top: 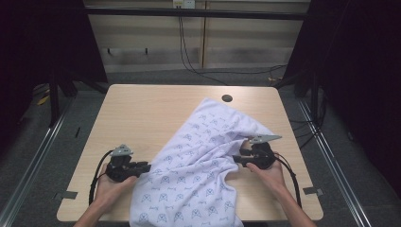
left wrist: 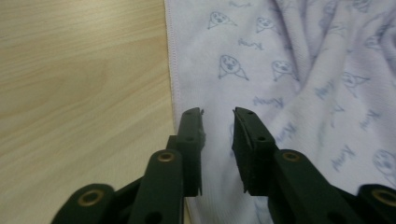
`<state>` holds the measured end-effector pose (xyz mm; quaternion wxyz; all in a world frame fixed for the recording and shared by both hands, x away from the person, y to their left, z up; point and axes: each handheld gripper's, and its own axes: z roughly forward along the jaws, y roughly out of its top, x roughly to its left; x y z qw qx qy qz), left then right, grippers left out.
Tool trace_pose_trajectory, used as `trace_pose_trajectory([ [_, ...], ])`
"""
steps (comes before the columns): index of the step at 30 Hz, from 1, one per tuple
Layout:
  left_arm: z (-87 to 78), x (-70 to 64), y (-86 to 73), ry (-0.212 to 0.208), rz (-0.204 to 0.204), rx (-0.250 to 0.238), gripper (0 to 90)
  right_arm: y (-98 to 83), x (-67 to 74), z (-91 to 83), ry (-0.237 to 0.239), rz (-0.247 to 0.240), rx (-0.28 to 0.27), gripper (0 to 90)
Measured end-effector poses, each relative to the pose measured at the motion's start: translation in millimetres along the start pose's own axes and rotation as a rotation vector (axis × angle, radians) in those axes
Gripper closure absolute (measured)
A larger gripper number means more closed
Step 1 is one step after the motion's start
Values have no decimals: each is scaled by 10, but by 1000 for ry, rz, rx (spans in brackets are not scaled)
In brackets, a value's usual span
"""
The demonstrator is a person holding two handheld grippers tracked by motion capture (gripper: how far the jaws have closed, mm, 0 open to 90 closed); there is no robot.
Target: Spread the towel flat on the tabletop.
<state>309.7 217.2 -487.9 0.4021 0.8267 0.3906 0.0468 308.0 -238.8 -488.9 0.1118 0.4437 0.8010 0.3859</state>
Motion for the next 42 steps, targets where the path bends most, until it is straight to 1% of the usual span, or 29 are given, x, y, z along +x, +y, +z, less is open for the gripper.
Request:
trace_pose_trajectory([
  [1, 53, -3, 27, 28, 16, 15, 691, -4, 2, 50, -17, 3, 11, 511],
  [2, 101, -1, 46, 43, 33, 29, 662, -9, -2, 89, -14, 2, 18, 507],
  [3, 144, -1, 55, 42, 35, 28, 648, -11, 0, 117, -13, -5, 22, 499],
  [5, 194, -25, 58, 90, 96, 45, 669, -8, 29, 146, -17, -12, 38, 539],
  [6, 191, -62, 59, 138, 159, 67, 736, -10, 41, 151, -2, -24, 28, 588],
  [7, 183, -75, 62, 138, 189, 81, 771, -6, 66, 153, 27, -35, 26, 645],
  [8, 176, -83, 56, 135, 190, 84, 837, 3, 95, 152, 40, -52, 31, 743],
  [9, 170, -99, 47, 151, 188, 84, 870, 13, 131, 146, 42, -68, 19, 852],
  [10, 152, -112, 45, 165, 202, 99, 877, 31, 159, 133, 55, -79, 13, 889],
  [11, 143, -117, 36, 166, 191, 98, 880, 65, 182, 92, 48, -95, -6, 898],
  [12, 129, -107, 27, 164, 187, 99, 881, 96, 190, 46, 58, -87, -27, 900],
  [15, 44, -55, -43, 126, 122, 90, 883, 179, 171, -131, 55, -76, -87, 900],
  [17, -30, -60, -110, 106, 97, 89, 885, 217, 144, -303, 65, -63, -135, 900],
  [19, -129, -109, -197, 54, 63, 83, 884, 238, 154, -451, 65, -66, -163, 900],
  [20, -193, -161, -239, 22, 58, 66, 885, 244, 173, -521, 72, -63, -176, 900],
  [21, -248, -208, -265, 6, 69, 60, 884, 249, 202, -583, 82, -75, -181, 900],
  [23, -390, -327, -350, -62, 57, 28, 884, 236, 281, -684, 89, -97, -181, 900],
  [24, -450, -383, -399, -80, 59, 19, 884, 210, 330, -742, 99, -106, -172, 899],
  [26, -540, -474, -487, -92, 65, 15, 884, 85, 433, -850, 123, -114, -153, 895],
  [28, -591, -502, -533, -85, 58, 13, 881, -47, 500, -910, 119, -122, -122, 853],
  [29, -595, -494, -535, -50, 57, 15, 879, -120, 518, -941, 104, -119, -117, 794],
  [30, -578, -469, -518, -49, 54, 24, 878, -202, 511, -964, 78, -98, -120, 788],
  [32, -523, -406, -463, -26, 36, 18, 873, -321, 470, -975, 70, -58, -119, 729],
  [34, -487, -338, -400, -24, 8, 0, 840, -435, 442, -989, 76, -34, -106, 720],
  [36, -450, -284, -316, -28, -1, -21, 811, -538, 465, -998, 119, -25, -78, 726],
  [38, -393, -271, -229, -25, 10, -42, 781, -654, 556, -975, 150, -50, -18, 724],
  [40, -330, -290, -136, 3, 32, -52, 751, -753, 678, -922, 199, -71, 34, 704],
  [41, -282, -294, -73, -6, 38, -56, 749, -785, 746, -890, 216, -98, 55, 691],
  [42, -258, -293, -36, -10, 41, -62, 736, -781, 841, -863, 204, -156, 90, 679],
])
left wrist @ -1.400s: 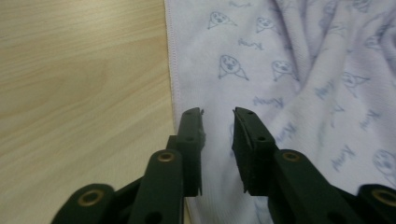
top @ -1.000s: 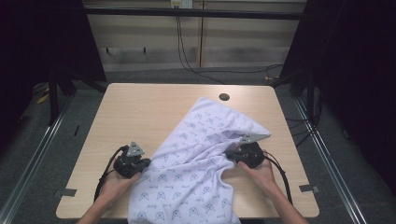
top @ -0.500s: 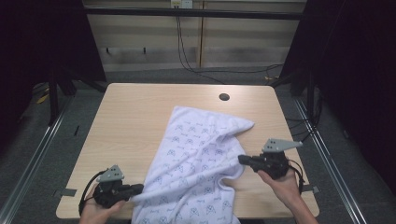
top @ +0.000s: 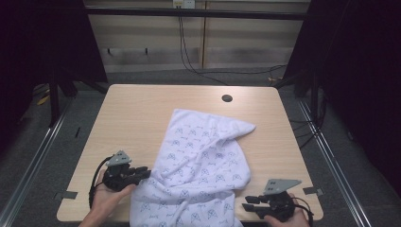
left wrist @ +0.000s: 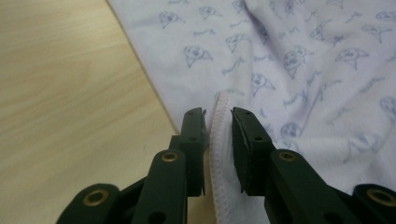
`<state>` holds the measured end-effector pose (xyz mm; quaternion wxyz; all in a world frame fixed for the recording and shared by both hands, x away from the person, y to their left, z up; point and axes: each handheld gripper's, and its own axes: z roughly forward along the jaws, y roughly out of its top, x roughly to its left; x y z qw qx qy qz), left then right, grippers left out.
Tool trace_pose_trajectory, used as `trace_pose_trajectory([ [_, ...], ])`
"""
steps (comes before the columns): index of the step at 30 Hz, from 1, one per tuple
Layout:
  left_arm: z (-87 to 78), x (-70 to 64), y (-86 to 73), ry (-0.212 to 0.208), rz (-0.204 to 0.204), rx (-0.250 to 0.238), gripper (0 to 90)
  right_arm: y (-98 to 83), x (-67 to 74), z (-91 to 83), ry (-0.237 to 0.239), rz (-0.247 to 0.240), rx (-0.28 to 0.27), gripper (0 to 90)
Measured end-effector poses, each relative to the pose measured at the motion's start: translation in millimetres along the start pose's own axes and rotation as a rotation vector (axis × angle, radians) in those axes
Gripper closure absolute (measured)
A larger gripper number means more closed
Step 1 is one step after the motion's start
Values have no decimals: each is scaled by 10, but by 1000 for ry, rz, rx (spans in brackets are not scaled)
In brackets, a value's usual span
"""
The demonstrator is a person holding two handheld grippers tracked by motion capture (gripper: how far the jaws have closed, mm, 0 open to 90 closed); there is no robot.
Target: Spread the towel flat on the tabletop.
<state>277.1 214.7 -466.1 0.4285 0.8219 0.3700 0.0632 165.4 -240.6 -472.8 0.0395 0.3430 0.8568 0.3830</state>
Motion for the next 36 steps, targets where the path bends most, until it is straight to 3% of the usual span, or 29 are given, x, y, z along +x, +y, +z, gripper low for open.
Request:
trace_pose_trajectory([
  [1, 38, 8, 55, 5, -1, -16, 733, 18, 33, 20, 15, -6, 1, 679],
  [2, 52, 22, 88, 2, -8, -25, 727, 43, 80, 57, 60, -11, 2, 679],
  [6, 28, 101, 215, 6, -32, -88, 707, 55, 173, 204, 68, -77, 78, 663],
  [9, 127, 171, 199, 16, -51, -52, 688, 44, 183, 253, 82, -97, 121, 642],
  [12, 303, 185, 110, 13, -28, 13, 680, 44, 220, 294, 79, -147, 139, 635],
  [14, 393, 156, 73, 6, -4, 47, 674, 41, 240, 300, 57, -165, 133, 720],
  [16, 440, 104, 66, 30, 49, 79, 678, 41, 236, 296, 36, -178, 136, 841],
  [18, 474, 75, 39, 76, 116, 133, 703, 43, 220, 278, 20, -160, 141, 888],
  [19, 470, 63, 16, 85, 153, 124, 719, 44, 209, 268, 17, -150, 135, 900],
  [22, 409, 55, -1, 127, 169, 152, 758, 41, 105, 162, 6, -85, 96, 900],
  [25, 327, 76, -69, 134, 148, 145, 767, 7, -27, -40, -16, -39, 55, 900],
  [27, 235, 82, -107, 153, 148, 171, 787, 6, -61, -110, -36, -26, 36, 900],
  [28, 197, 86, -131, 162, 147, 177, 800, 28, -87, -136, -60, -1, 24, 846],
  [31, 118, 137, -184, 179, 113, 168, 824, 104, -191, -76, -103, 5, 14, 706],
  [33, 111, 188, -177, 176, 76, 163, 842, 164, -341, 16, -102, 41, -3, 628],
  [34, 121, 212, -170, 165, 71, 157, 844, 208, -420, 60, -114, 61, -15, 595],
  [36, 162, 273, -145, 103, 66, 119, 812, 331, -561, 139, -104, 63, -47, 567],
])
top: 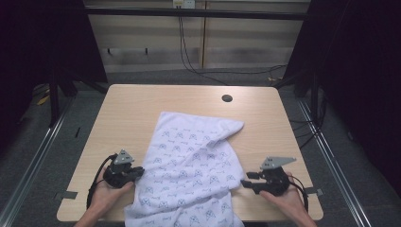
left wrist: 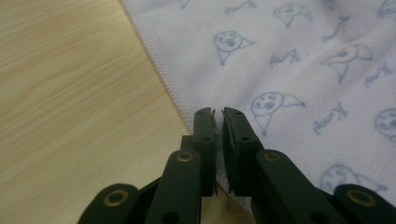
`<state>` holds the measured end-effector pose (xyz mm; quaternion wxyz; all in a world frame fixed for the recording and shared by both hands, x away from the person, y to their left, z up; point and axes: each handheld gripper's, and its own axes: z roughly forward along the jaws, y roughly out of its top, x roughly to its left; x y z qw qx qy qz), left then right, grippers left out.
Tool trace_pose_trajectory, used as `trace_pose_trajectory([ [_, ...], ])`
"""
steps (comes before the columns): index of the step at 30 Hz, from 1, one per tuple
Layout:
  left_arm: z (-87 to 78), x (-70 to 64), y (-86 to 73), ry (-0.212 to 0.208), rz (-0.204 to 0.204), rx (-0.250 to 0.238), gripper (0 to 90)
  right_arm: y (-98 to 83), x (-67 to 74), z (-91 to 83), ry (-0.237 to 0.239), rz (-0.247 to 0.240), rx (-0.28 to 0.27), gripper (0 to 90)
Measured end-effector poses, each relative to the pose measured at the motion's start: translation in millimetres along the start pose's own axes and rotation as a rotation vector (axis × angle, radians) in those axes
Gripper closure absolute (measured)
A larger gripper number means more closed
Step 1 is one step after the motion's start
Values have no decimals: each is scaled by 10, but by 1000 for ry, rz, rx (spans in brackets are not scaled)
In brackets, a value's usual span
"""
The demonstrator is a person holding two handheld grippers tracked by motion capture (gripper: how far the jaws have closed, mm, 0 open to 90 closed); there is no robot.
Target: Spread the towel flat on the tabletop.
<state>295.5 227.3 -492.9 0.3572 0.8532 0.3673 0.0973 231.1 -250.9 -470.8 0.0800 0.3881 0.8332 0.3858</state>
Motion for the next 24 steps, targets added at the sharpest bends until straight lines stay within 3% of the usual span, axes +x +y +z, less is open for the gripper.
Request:
trace_pose_trajectory([
  [3, 42, 35, 75, -22, -23, -40, 752, 246, -132, 158, -11, 24, -54, 545],
  [5, 91, 46, 137, -35, -33, -51, 713, 364, -209, 290, -40, 44, -40, 510],
  [7, 171, 52, 178, -4, -16, -24, 682, 416, -294, 422, -18, 89, -25, 502],
  [8, 222, 54, 179, 2, -12, -17, 679, 429, -331, 499, -34, 108, 1, 500],
  [9, 227, 47, 178, 1, -1, -22, 679, 424, -364, 585, -29, 123, 31, 539],
  [11, 205, 24, 167, 18, 24, -8, 688, 376, -356, 635, -3, 124, 67, 794],
  [13, 169, 8, 136, 23, 30, 3, 699, 342, -308, 569, -5, 107, 44, 886],
  [17, 45, -80, 31, 18, 31, 27, 710, 265, -151, 122, 15, 80, -57, 892],
  [19, -31, -164, -46, -24, 50, 36, 710, 188, -68, -80, 18, 72, -88, 892],
  [21, -90, -296, -117, -53, 71, 42, 710, 43, 47, -268, 8, 66, -82, 892],
  [24, -163, -476, -183, -105, 87, 71, 710, -171, 164, -380, 12, 68, -58, 891],
])
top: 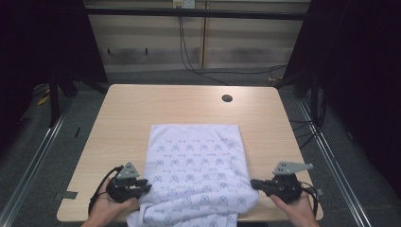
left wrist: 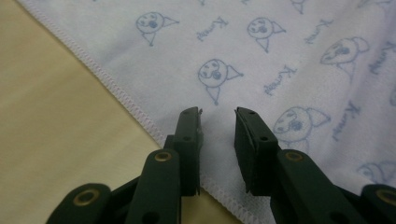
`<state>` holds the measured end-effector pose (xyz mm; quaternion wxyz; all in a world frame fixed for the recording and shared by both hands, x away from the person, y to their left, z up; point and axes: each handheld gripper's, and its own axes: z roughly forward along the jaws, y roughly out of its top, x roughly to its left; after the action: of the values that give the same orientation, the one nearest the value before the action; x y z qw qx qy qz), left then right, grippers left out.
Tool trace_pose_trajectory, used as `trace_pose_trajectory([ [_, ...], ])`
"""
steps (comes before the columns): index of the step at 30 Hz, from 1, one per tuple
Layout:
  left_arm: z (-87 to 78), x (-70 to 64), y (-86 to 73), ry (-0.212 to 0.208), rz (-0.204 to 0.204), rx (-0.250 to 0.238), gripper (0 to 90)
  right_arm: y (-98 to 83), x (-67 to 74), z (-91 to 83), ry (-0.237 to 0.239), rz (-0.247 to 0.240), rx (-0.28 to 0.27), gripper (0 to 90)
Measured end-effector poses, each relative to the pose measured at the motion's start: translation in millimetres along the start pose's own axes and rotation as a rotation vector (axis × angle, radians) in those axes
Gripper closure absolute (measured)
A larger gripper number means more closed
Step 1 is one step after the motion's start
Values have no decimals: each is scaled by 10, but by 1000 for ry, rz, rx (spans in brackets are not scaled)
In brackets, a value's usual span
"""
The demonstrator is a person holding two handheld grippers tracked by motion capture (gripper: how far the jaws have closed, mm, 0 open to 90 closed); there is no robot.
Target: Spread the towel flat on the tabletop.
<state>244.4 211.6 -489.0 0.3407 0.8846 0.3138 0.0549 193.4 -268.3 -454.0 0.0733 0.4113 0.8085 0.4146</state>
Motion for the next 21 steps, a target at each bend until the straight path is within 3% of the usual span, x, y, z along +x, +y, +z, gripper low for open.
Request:
trace_pose_trajectory([
  [3, -30, -65, -34, -44, -10, 8, 710, -189, 76, -104, -4, 4, 13, 877],
  [6, -14, -34, -12, -41, -26, -1, 695, -226, 61, -141, -25, 10, 12, 798],
  [8, 15, 63, 61, -5, -32, -31, 659, -192, 12, -126, -48, 19, 5, 704],
  [10, 52, 198, 157, -10, -74, -84, 640, -103, -64, -74, -63, 19, -10, 646],
  [14, 183, 426, 401, -4, -111, -139, 618, 104, -190, 163, -58, 17, 4, 580],
  [17, 336, 472, 536, 77, -61, -108, 600, 251, -322, 411, -78, -13, 45, 538],
  [19, 443, 503, 565, 86, -63, -75, 602, 341, -415, 557, -96, -7, 58, 527],
  [20, 486, 489, 553, 106, -16, -65, 648, 384, -463, 614, -105, -14, 58, 523],
  [21, 493, 468, 546, 114, 7, -68, 672, 422, -508, 667, -107, -11, 51, 522],
])
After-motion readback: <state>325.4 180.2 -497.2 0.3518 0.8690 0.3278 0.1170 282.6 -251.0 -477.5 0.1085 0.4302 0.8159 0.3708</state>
